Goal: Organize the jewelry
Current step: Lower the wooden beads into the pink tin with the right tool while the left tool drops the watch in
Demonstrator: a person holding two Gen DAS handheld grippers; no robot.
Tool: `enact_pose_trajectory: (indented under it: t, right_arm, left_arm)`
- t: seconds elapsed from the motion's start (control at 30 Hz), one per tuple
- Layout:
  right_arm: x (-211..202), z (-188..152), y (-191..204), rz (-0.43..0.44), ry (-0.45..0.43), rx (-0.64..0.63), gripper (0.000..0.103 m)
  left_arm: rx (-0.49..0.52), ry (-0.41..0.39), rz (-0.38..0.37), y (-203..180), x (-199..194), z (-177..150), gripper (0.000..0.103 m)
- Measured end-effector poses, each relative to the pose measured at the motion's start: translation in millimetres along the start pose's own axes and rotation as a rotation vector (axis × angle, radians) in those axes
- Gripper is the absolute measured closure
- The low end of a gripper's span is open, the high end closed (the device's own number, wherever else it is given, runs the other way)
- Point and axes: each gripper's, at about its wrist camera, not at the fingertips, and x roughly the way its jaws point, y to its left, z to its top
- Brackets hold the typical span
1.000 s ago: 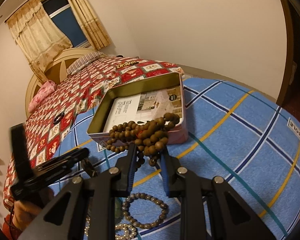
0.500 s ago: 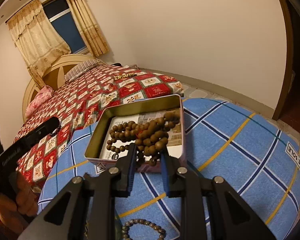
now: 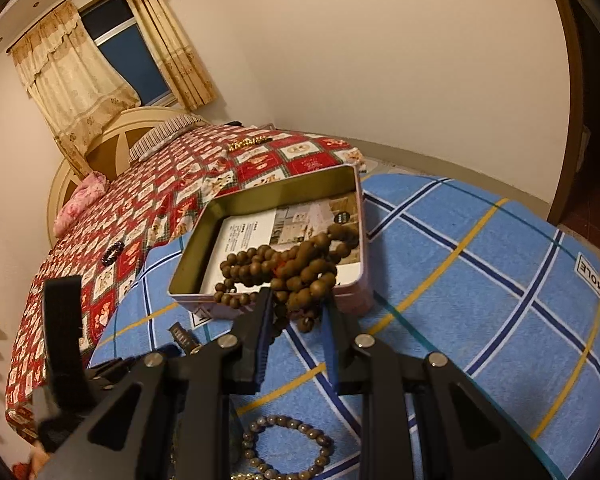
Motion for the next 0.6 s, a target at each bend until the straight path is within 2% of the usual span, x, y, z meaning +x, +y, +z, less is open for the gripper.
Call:
enact_pose_trajectory:
  t: [0.03,0.07,0.1,0.17,0.2,0.27,0.33,0.47,0.6]
  right_arm:
    - [-1,0,-1,0.003,0.001,0.002,0.078]
    - [-1,0,-2,0.004,0.003,0.005,0.078]
    - [-1,0,-2,0.004,0.005,0.005,0.078]
    - [-1,-1,-3,0.003,0.009,0.006,0.078]
    - [-2,-2,-3,0.000,0.011,0.003,0.078]
    - [-1,-1,-4,-0.006,0.011,-0.007,0.078]
    - [0,0,-7,-0.004,0.006,0.002,0.078]
    - [4,5,-9,0.008,-0.011,0.017,0.078]
    - [11,14,-5,0.007,-0.027,0.012,0.078]
  left_arm:
    - [0.008,-0.011,0.018,-4,1,-1,0.036]
    - [0.013,-0.025,0.017,-4,1,-2,0.044]
    - [0.028,-0.048,0.014,-3,0,-4,0.063]
    - [0.020,-0.061,-0.032,10,-4,-6,0.083]
    - [-0.007,-0.063,-0.068,19,-6,-6,0.083]
    - [-0.020,-0.096,-0.084,26,-13,-4,0.083]
    - [0.005,-0.155,-0.083,32,-29,-5,0.083]
    - [0.023,-0.228,-0.139,37,-58,-2,0.086]
    - [0.057,-0.299,-0.177,32,-76,19,0.086]
